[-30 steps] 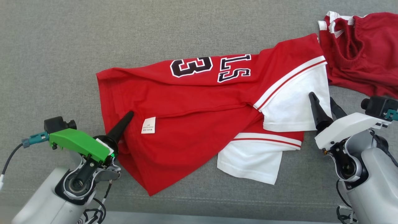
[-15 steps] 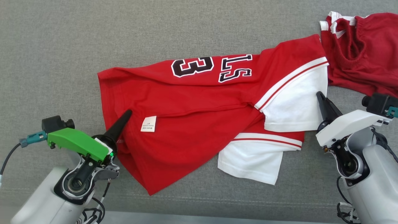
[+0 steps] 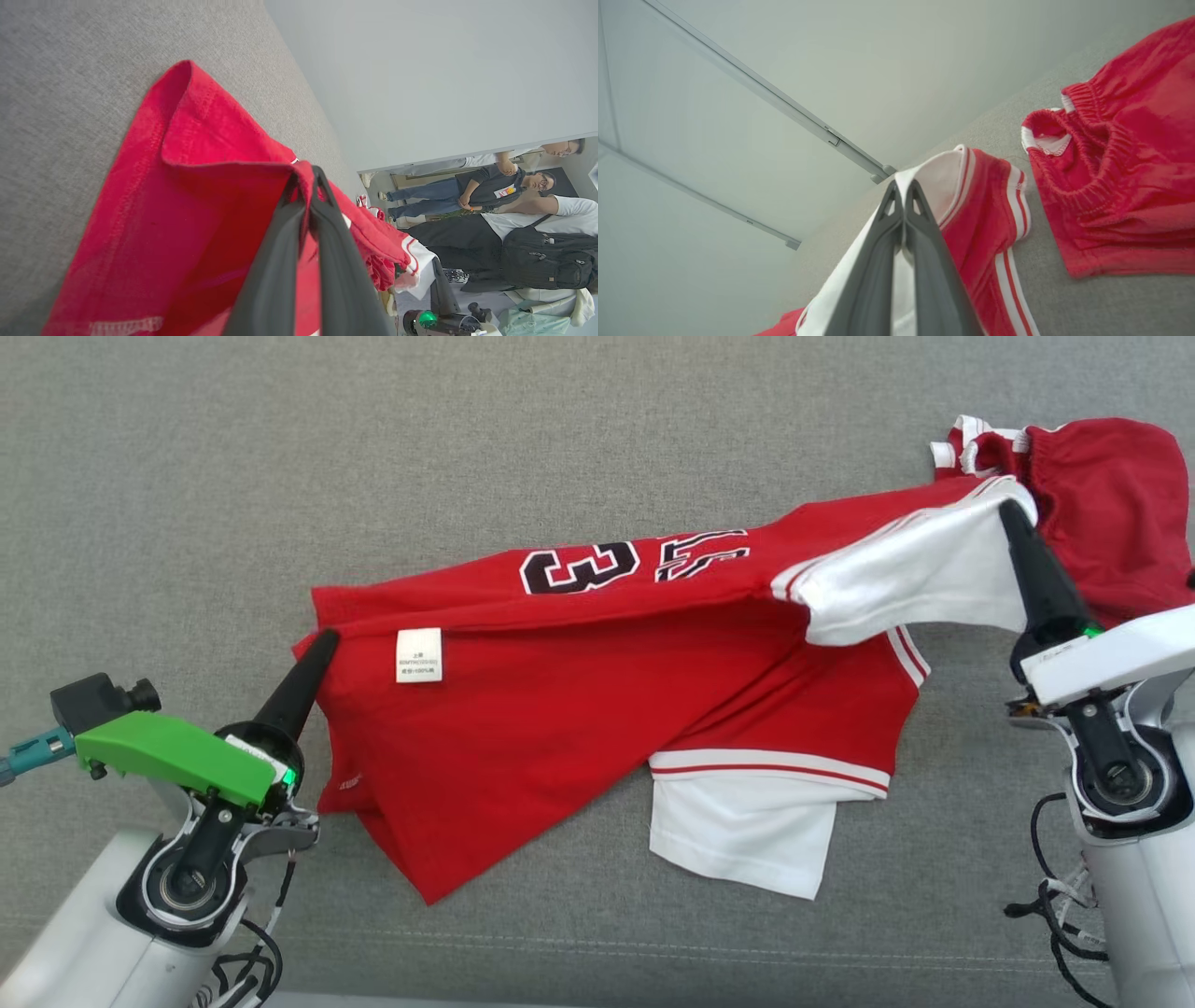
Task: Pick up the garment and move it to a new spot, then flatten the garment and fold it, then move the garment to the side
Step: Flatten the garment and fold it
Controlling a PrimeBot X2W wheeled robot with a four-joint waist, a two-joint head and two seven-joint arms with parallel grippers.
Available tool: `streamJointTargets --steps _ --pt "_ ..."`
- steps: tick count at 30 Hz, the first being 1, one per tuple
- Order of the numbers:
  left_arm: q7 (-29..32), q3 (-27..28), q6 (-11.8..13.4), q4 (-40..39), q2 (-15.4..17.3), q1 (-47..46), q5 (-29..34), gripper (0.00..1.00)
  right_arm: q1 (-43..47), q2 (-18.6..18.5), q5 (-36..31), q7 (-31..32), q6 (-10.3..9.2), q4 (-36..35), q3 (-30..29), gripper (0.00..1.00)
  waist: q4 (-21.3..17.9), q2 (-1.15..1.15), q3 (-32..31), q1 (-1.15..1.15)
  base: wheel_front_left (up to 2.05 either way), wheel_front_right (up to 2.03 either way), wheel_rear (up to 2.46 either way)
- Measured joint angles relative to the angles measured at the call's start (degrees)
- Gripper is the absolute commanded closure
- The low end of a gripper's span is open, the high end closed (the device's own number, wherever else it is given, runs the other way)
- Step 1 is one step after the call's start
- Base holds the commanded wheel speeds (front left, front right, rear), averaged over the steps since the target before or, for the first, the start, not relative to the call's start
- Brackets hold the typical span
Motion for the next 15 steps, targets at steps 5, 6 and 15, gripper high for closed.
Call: streamJointTargets --steps 5,6,15 --pt "-0.1 0.1 0.0 -2.0 0.2 1.7 0.0 1.00 -0.8 -0.5 3.5 1.6 0.23 -3.7 -2.1 1.00 0.1 0.00 -1.9 0.00 0.00 0.00 0.00" --pt "-0.2 0.1 0.0 -2.3 0.2 2.1 0.0 1.00 -0.9 -0.5 3.8 2.0 0.16 -4.1 -2.2 1.00 0.2 0.00 -2.2 0.00 0.00 0.00 0.00" --pt "-2.4 1.3 -0.4 -5.0 0.9 3.5 0.6 1.00 -0.8 -2.4 4.2 4.5 -0.93 -6.8 -2.7 1.00 0.5 0.00 -3.9 0.00 0.00 0.00 0.00"
